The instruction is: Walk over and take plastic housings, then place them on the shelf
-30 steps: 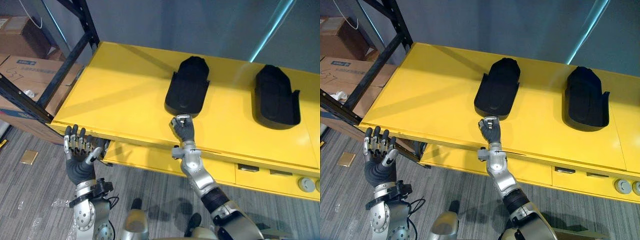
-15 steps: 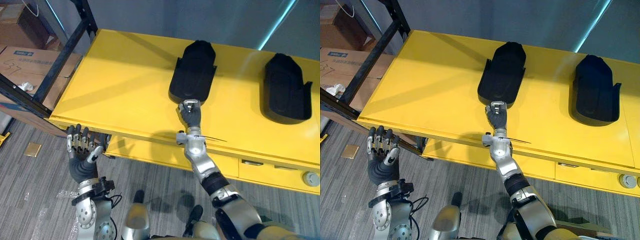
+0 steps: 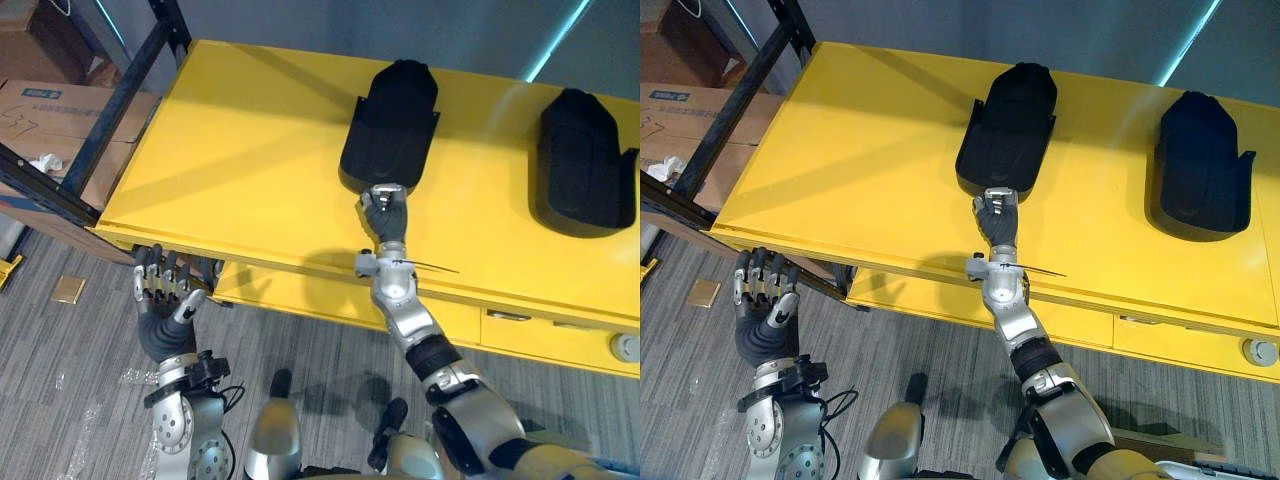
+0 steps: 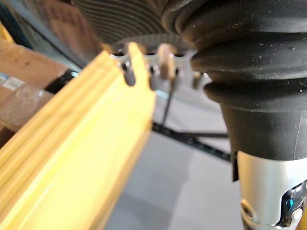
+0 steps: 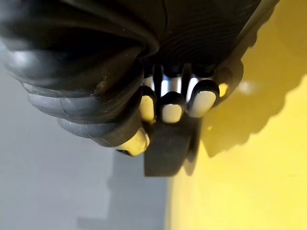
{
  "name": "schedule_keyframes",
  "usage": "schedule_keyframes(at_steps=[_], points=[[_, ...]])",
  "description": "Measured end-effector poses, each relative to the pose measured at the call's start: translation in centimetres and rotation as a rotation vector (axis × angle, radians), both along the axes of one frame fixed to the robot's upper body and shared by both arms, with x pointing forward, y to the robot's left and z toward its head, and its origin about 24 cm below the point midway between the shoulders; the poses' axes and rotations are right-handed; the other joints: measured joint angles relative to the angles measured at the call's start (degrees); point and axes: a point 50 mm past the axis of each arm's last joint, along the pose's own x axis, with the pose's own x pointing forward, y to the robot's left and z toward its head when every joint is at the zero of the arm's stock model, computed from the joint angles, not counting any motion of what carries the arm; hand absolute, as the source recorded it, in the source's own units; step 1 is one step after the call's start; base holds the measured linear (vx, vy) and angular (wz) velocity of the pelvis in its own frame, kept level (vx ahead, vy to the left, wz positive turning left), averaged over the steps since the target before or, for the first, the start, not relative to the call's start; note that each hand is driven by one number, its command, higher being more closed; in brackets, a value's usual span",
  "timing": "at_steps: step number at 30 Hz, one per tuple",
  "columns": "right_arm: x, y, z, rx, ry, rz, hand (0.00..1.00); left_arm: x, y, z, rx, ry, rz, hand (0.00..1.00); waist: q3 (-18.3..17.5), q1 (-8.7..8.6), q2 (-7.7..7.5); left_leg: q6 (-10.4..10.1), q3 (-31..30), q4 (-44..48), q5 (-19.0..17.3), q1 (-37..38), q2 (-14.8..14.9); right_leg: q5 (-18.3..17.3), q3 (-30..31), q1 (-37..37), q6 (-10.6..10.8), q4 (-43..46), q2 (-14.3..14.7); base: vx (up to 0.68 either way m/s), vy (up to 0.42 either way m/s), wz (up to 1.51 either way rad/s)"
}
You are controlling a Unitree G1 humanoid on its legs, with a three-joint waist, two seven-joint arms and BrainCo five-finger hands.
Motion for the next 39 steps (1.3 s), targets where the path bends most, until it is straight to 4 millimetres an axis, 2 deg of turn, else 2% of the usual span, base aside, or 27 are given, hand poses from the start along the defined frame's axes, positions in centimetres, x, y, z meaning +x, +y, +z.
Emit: schedule_keyframes(at_steps=[1,2,4,5,6,7,8,9,11,13,14,16,17,18,20,21,23,24,25,28,30,33,36,38,39], points=[[-0.7,0.2,-0.1,0.009,-0.014,0.022,1.00,0.0,0.0,0.0,0.001,-0.003,-0.002,0.00,0.01,0.01,-0.02,0.00,0.30,-0.05,0.00,0.02,0.05,0.03,0.26,-0.17,0.03,-0.03,0.02,0.02,0.006,-0.08],[-1.2,0.3,-0.2,0.014,-0.020,0.033,0.00,-0.1,0.0,0.0,0.001,-0.005,-0.001,0.00,0.00,0.00,-0.04,0.00,0.52,-0.11,-0.01,0.04,0.08,0.04,0.48,-0.31,0.04,-0.05,0.03,0.03,0.011,-0.16],[-3.3,0.8,-0.7,0.030,-0.043,0.088,0.00,-0.1,-0.1,0.2,0.002,-0.022,0.001,0.00,-0.07,-0.21,-0.19,-0.01,1.87,-0.75,-0.01,0.15,0.37,0.18,1.84,-1.44,0.14,-0.10,0.21,0.04,0.008,-0.25],[-4.0,0.9,-0.7,0.039,-0.055,0.099,0.00,-0.1,-0.1,0.2,0.003,-0.028,0.001,0.00,-0.12,-0.26,-0.30,-0.03,2.34,-0.83,-0.02,0.20,0.49,0.23,2.31,-1.76,0.16,-0.10,0.29,0.05,0.001,-0.33],[-5.4,1.0,-0.4,0.057,-0.088,0.136,0.00,-0.1,-0.1,0.3,0.007,-0.038,-0.001,0.00,-0.16,-0.67,-0.51,-0.07,3.22,-1.22,-0.05,0.61,0.65,0.32,3.28,-2.10,0.23,-0.22,0.43,0.06,-0.003,-0.34],[-6.8,1.1,0.1,0.076,-0.127,0.167,0.00,-0.1,-0.2,0.3,0.016,-0.038,-0.005,0.00,-0.33,-1.80,-0.95,-0.07,4.02,-2.03,-0.06,1.47,0.72,0.33,3.97,-2.06,0.23,-0.35,0.45,0.06,-0.003,-0.35],[-7.5,0.9,0.5,0.086,-0.158,0.171,0.00,-0.1,-0.4,0.4,0.020,-0.039,-0.012,0.00,-0.47,-2.20,-1.19,-0.12,4.46,-2.21,-0.13,1.89,0.74,0.34,4.50,-2.07,0.23,-0.38,0.47,0.06,0.004,-0.40],[-8.8,0.3,1.4,0.095,-0.226,0.166,0.00,0.0,-0.7,0.5,0.025,-0.046,-0.026,0.00,-0.98,-3.08,-2.07,-0.19,6.01,-2.76,-0.43,2.94,0.96,0.47,5.75,-2.11,0.25,-0.63,0.59,0.06,0.019,-0.49],[-10.5,-1.3,2.2,0.094,-0.297,0.115,0.00,0.2,-1.2,0.8,0.040,-0.058,-0.053,0.00,-2.37,-4.30,-3.87,-0.20,8.59,-2.84,-1.30,4.28,1.43,0.72,7.97,-2.29,0.25,-1.11,0.95,0.06,0.026,-0.60],[-11.9,-4.3,2.0,0.070,-0.312,-0.028,0.00,0.6,-2.1,1.1,0.058,-0.075,-0.097,0.00,-4.80,-5.79,-6.03,-0.39,11.32,-2.67,-2.40,5.66,1.86,0.82,10.80,-2.86,0.25,-1.25,1.46,0.07,0.034,-0.69],[-12.4,-5.7,1.6,0.072,-0.297,-0.101,0.00,0.8,-2.6,1.4,0.060,-0.093,-0.125,0.00,-5.84,-6.47,-6.64,-0.37,12.69,-2.66,-2.75,6.36,1.98,0.95,12.08,-3.15,0.23,-1.27,1.67,0.06,0.036,-0.75],[-13.5,-9.1,0.4,0.067,-0.245,-0.285,0.00,1.3,-3.9,1.8,0.077,-0.125,-0.212,0.00,-8.17,-8.00,-6.92,-0.49,16.25,-2.63,-3.86,7.85,2.24,1.66,15.18,-4.05,0.22,-1.59,2.14,0.04,0.044,-0.88],[-14.3,-10.7,-0.3,0.070,-0.207,-0.371,0.00,1.5,-4.6,1.8,0.078,-0.135,-0.254,0.00,-9.38,-9.14,-6.62,-0.42,18.57,-2.48,-4.47,8.51,2.29,2.21,17.17,-4.59,0.30,-2.21,2.37,0.03,0.051,-0.90],[-14.7,-11.4,-0.5,0.075,-0.193,-0.412,0.00,1.7,-5.1,1.8,0.077,-0.140,-0.279,0.00,-9.67,-9.73,-6.37,-0.42,19.74,-2.38,-4.80,9.00,2.28,2.42,18.11,-4.73,0.45,-2.41,2.44,0.02,0.048,-0.93],[-16.6,-13.6,-1.3,0.074,-0.134,-0.536,0.00,2.2,-7.1,1.5,0.063,-0.133,-0.377,0.00,-10.75,-12.44,-4.63,-0.60,24.32,-1.56,-6.36,10.50,2.57,3.29,22.54,-5.45,0.63,-3.06,3.22,0.00,0.037,-0.97],[-17.0,-14.0,-1.5,0.068,-0.122,-0.557,0.00,2.3,-7.6,1.4,0.060,-0.125,-0.398,0.00,-11.09,-13.08,-4.13,-0.69,25.47,-1.60,-6.66,11.17,2.63,3.40,23.65,-5.75,0.68,-3.06,3.50,0.00,0.021,-1.04],[-18.8,-15.3,-2.4,0.067,-0.063,-0.619,0.00,2.8,-9.3,0.7,0.054,-0.083,-0.471,0.00,-12.24,-16.09,-2.32,-1.29,30.51,-1.43,-7.90,13.40,3.42,3.86,28.05,-6.57,0.79,-3.31,5.03,0.02,0.006,-1.01],[-19.2,-15.6,-2.5,0.072,-0.050,-0.633,0.00,2.9,-9.6,0.6,0.054,-0.074,-0.484,0.00,-12.46,-16.56,-1.93,-1.46,31.38,-1.30,-8.16,13.83,3.61,3.95,28.72,-6.69,0.82,-3.40,5.43,0.01,-0.011,-0.88],[-20.1,-16.1,-3.1,0.099,-0.016,-0.655,0.00,3.1,-10.2,0.3,0.053,-0.056,-0.507,0.00,-12.85,-18.17,-1.34,-1.73,33.29,-0.58,-8.83,14.43,4.25,4.34,30.28,-6.84,0.82,-3.81,6.24,0.01,-0.018,-0.76],[-21.7,-16.4,-4.3,0.180,0.060,-0.682,0.00,3.4,-11.9,0.1,0.051,-0.023,-0.560,0.00,-13.27,-20.82,-1.10,-2.31,36.43,0.33,-9.58,15.43,5.60,5.42,32.78,-6.99,0.65,-4.82,7.47,-0.02,-0.031,-0.52],[-22.4,-15.9,-5.0,0.217,0.100,-0.680,0.00,3.2,-13.3,-0.4,0.054,0.013,-0.607,0.00,-13.85,-21.11,-1.02,-2.40,38.00,0.50,-9.63,16.22,6.25,5.50,33.47,-7.06,0.69,-4.83,8.20,-0.07,-0.045,-0.30],[-22.0,-14.7,-5.1,0.231,0.100,-0.627,0.00,2.9,-14.3,-0.9,0.072,0.052,-0.644,0.00,-14.71,-21.22,-0.91,-2.45,39.01,1.33,-9.64,16.12,6.97,5.47,33.51,-7.50,0.66,-4.85,8.56,-0.06,-0.045,-0.16],[-20.8,-13.2,-4.8,0.245,0.079,-0.541,0.00,2.4,-14.3,-1.5,0.069,0.090,-0.647,0.00,-16.00,-20.31,-0.29,-3.17,42.05,2.44,-9.99,16.22,7.95,6.33,30.05,-9.00,-0.03,-4.87,8.61,-0.07,-0.064,-0.40],[-20.2,-12.6,-4.5,0.237,0.066,-0.496,0.00,2.2,-14.2,-1.9,0.066,0.113,-0.642,0.00,-16.42,-20.35,0.38,-3.25,41.41,2.45,-9.94,16.30,7.95,6.49,30.11,-9.12,0.08,-4.88,9.55,-0.01,-0.085,-0.19],[-19.6,-12.1,-4.4,0.229,0.055,-0.456,0.00,2.2,-13.8,-2.1,0.059,0.127,-0.613,0.00,-16.55,-19.76,0.48,-2.91,39.51,3.19,-9.99,16.47,7.94,6.77,31.80,-9.48,-0.36,-4.88,10.34,-0.01,-0.110,-0.67]])
